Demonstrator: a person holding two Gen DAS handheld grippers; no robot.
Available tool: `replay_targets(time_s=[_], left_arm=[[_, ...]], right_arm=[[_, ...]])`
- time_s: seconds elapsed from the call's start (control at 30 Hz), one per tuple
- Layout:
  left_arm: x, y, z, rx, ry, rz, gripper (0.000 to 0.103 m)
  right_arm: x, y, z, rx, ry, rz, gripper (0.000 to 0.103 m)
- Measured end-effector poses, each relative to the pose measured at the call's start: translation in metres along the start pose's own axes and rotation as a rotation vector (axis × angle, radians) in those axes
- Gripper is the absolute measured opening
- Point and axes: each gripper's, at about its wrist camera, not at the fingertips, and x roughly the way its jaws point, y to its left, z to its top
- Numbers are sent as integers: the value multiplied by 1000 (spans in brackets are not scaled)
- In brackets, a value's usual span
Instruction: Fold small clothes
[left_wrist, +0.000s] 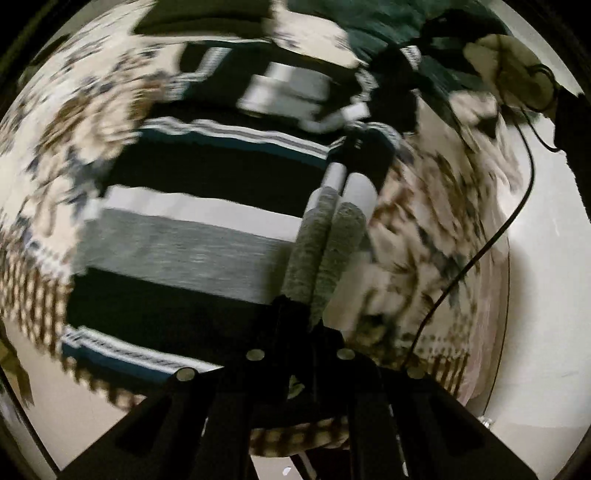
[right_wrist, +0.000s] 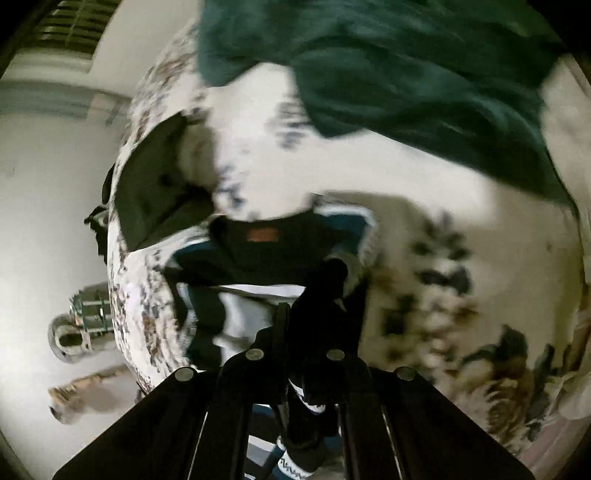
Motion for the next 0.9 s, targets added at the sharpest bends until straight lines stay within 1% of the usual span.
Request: replay_targets(time_s=[0.07,0.13,0.17,0.23,0.3,0.37,0.4,0.5,0.6,0.63,0.67,0.7,0.73,0.77,0.8,0.83,0.87,0.9], left_arm=[[-12,32,-1,-67,-10,-10,6],[-20,57,-3,-115,-20,-11,6],[-23,76,-4,-152,-30,-13,6],[-23,99,-7,-191,-31,-15,6],[-20,127,-10,-251,-34,-26,6],[-15,157,-13,-317,-31,-44,6],[-12,168,-14,-334,-29,-48,6],[0,199,-17,-372,-13,-61,6],[13,227,-20,-399,14,-75,7],[23,237,-20,-394,52,-91,8],[27,244,-21,-397,70,-98,11],[32,254,-24,-410,92,-120,12],[37,264,-27,-417,117,-145,20],[40,273,-31,-421,152,-151,29],[40,281,-35,-421,171,-149,49],[36,289,-41,-419,176,-154,58],[32,299,-45,-420,179,-162,59],[28,308,-49,-417,195,-148,60]], right_arm=[[7,43,4,-45,3,-4,5],[24,93,9,-101,10,-24,5],[31,111,9,-118,15,-29,5],[59,155,12,-157,33,-49,5],[91,197,12,-201,56,-79,5],[130,240,10,-249,68,-130,4],[150,258,8,-265,80,-153,4],[206,298,1,-299,102,-240,4],[254,326,-3,-325,118,-313,4],[269,332,-4,-337,133,-331,5],[285,336,-4,-344,165,-339,5],[298,339,-5,-340,196,-339,5],[306,340,-8,-330,215,-334,13],[309,341,-13,-323,230,-325,19],[308,340,-19,-318,242,-304,36],[303,341,-30,-323,253,-283,50],[296,341,-43,-338,263,-268,54],[286,339,-57,-352,273,-247,54]])
